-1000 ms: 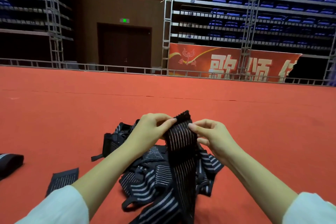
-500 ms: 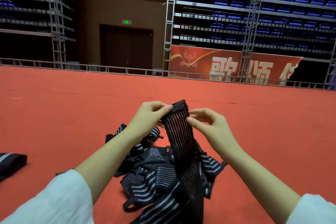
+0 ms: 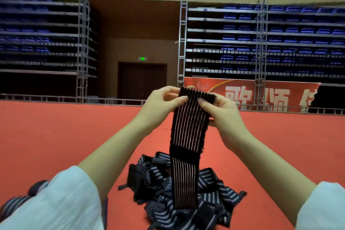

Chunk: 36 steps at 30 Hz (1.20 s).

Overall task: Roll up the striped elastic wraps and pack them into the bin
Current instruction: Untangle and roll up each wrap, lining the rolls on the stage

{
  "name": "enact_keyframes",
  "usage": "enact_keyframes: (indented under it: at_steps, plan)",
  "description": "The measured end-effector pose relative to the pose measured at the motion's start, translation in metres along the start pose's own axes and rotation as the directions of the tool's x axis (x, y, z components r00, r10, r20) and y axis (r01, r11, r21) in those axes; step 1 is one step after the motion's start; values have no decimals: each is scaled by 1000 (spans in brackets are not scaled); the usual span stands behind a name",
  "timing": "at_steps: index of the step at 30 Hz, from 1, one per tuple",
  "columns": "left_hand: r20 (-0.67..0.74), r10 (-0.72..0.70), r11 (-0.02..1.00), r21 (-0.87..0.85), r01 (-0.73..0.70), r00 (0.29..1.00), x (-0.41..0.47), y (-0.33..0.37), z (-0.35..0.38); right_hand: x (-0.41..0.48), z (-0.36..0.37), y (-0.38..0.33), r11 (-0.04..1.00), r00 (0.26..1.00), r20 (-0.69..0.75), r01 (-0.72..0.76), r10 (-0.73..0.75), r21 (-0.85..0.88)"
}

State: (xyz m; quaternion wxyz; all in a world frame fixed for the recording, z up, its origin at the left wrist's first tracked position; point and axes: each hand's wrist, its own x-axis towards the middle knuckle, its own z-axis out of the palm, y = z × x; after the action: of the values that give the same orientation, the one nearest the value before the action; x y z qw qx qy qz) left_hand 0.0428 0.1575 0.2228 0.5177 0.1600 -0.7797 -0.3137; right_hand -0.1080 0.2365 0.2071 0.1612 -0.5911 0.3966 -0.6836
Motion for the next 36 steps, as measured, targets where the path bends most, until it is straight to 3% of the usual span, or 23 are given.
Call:
enact_keyframes:
  at_steps: [7, 13, 19, 24, 26, 29, 36]
  plan:
    - [-104, 24, 1000, 23, -21, 994, -42, 44, -59, -6, 59, -35, 990, 989, 144, -5, -16, 144]
    - [-206, -176, 977, 82, 197, 963, -99, -1, -110, -28, 130, 24, 937, 928, 326, -264, 181, 231]
    - [-273, -522, 827, 69, 558, 808, -167, -133, -136, -69, 200, 158, 803, 747, 430, -591, 508, 79]
    - [-363, -709, 646, 10, 763, 605, -201, -244, -137, -95, 233, 262, 683, 622, 368, -729, 691, -51]
    - [-378, -756, 581, -13, 814, 534, -209, -278, -138, -97, 244, 299, 704, 636, 326, -692, 699, -159]
    - [-394, -777, 511, 62, 857, 492, -211, -326, -142, -92, 261, 341, 727, 668, 290, -610, 685, -315]
    - [-496, -729, 480, 122, 869, 472, -179, -403, -153, -54, 290, 401, 700, 757, 155, -478, 635, -530]
